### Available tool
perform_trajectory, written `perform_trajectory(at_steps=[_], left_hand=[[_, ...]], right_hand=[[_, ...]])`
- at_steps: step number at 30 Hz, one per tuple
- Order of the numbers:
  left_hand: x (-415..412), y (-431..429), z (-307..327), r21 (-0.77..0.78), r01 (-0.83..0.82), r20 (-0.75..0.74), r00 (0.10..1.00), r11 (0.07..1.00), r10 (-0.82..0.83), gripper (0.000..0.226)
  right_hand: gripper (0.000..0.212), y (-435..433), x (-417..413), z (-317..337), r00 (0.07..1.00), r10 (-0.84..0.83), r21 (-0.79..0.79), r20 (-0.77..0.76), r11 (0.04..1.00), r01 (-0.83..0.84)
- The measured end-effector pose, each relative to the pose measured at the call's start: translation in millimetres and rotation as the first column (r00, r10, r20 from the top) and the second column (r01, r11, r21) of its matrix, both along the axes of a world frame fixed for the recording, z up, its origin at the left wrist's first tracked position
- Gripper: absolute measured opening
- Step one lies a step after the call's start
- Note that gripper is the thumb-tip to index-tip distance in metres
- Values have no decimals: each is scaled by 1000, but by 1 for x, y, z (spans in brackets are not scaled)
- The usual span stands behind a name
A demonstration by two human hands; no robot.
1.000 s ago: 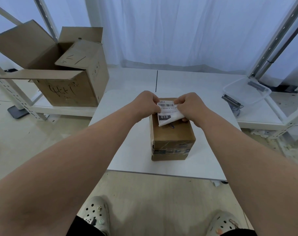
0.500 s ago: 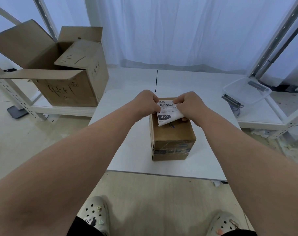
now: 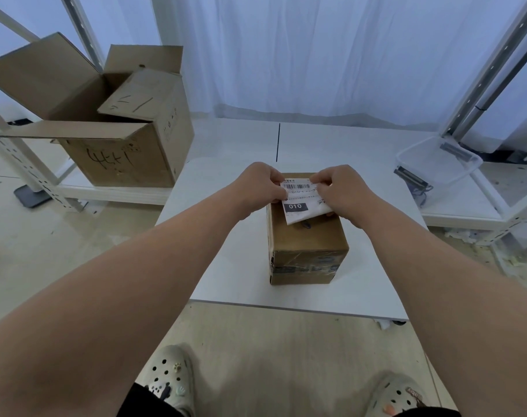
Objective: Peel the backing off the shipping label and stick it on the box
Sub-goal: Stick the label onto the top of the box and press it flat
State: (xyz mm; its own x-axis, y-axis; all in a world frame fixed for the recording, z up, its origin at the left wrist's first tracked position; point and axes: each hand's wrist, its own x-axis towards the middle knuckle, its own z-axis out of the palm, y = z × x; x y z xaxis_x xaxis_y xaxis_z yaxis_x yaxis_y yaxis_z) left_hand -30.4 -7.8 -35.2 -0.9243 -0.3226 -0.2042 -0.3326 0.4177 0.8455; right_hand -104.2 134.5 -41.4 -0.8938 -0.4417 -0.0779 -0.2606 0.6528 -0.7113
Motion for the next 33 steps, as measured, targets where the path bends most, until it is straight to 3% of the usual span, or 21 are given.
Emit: perform_trajectory(at_steps=[6, 17, 23, 27, 33], left_hand=[[2, -2, 0, 50, -5, -16, 1000, 999, 6, 46], [-5, -1, 3, -72, -8, 12, 1000, 997, 9, 42], [-4, 3, 6, -107, 3, 5, 1000, 994, -3, 21], [-5, 4, 5, -123, -2, 10, 1000, 992, 3, 33], [-6, 5, 5, -139, 3, 18, 1000, 990, 0, 30]], right_hand=[[28, 2, 1, -1, 998, -20, -117, 51, 993, 26], [28, -5, 2, 4, 999, -15, -8, 43, 1000, 15], [29, -6, 3, 6, 1000, 3, 80, -13, 997, -2], [29, -5, 4, 6, 1000, -4, 91, -16, 996, 5], [30, -5, 3, 6, 1000, -10, 96, -4, 995, 10]])
